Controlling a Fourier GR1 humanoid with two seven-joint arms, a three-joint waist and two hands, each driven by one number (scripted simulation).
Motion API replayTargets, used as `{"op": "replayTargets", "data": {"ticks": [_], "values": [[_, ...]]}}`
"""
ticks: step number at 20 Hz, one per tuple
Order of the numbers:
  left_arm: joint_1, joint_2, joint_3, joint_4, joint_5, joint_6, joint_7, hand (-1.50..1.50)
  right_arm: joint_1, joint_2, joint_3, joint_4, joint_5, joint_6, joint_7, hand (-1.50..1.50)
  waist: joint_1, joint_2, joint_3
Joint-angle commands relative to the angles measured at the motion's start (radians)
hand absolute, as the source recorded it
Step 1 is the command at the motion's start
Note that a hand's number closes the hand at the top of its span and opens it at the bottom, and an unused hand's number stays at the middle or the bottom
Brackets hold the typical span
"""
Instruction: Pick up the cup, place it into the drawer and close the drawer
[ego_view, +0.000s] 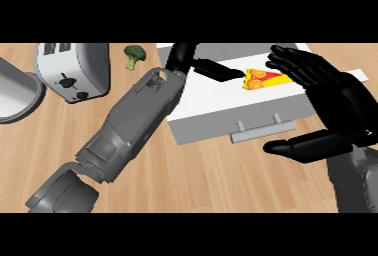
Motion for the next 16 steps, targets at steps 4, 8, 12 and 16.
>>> {"op": "replayTargets", "data": {"ticks": [4, 8, 12, 16], "values": [[0.013, 0.000, 0.034, -0.071, 0.133, -0.027, -0.142, -1.50, -0.005, -0.020, 0.120, 0.018, -0.126, 0.195, 0.056, 1.50, 0.024, -0.006, -0.002], [0.000, 0.000, 0.060, -0.064, 0.189, 0.027, -0.162, -1.50, 0.040, -0.138, 0.212, -0.007, -0.029, 0.310, 0.111, 1.50, 0.048, -0.021, -0.002], [-0.009, 0.000, 0.046, -0.041, 0.212, 0.058, -0.187, -1.50, 0.106, -0.199, 0.244, -0.044, 0.092, 0.320, 0.132, -1.50, 0.082, -0.031, 0.000], [-0.003, 0.000, 0.081, -0.011, 0.220, 0.042, -0.210, -1.50, 0.091, -0.225, 0.262, -0.046, 0.355, 0.234, 0.066, -1.50, 0.143, -0.032, 0.000]]}}
